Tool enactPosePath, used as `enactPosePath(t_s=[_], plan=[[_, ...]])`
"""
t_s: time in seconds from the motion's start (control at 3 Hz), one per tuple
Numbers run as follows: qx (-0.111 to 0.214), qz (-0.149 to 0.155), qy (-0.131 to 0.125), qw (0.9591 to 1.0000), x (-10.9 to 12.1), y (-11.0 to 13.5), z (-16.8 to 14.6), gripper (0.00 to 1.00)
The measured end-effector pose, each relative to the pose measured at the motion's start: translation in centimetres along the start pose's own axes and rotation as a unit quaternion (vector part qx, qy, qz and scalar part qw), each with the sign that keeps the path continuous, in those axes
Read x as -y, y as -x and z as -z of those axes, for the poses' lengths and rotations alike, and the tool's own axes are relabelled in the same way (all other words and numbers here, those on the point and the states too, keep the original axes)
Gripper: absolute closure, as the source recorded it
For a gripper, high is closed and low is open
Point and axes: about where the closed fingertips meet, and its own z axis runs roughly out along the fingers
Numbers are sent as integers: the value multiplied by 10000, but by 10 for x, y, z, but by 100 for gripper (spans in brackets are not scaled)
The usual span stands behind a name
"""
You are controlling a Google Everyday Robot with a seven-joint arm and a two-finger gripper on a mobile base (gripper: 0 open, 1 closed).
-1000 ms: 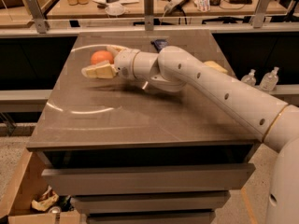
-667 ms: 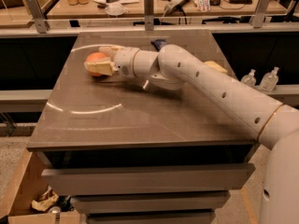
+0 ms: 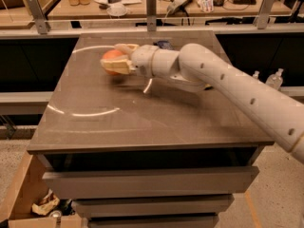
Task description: Move orange near rxbar blueberry
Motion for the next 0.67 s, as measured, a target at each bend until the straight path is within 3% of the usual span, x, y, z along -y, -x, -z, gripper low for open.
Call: enactPosePath(t_s=[0.33,0.67], plan=[[-196,230,-1000,9945,31,11,74,100],[-474,363,-1988,9782,65,9,129,100]])
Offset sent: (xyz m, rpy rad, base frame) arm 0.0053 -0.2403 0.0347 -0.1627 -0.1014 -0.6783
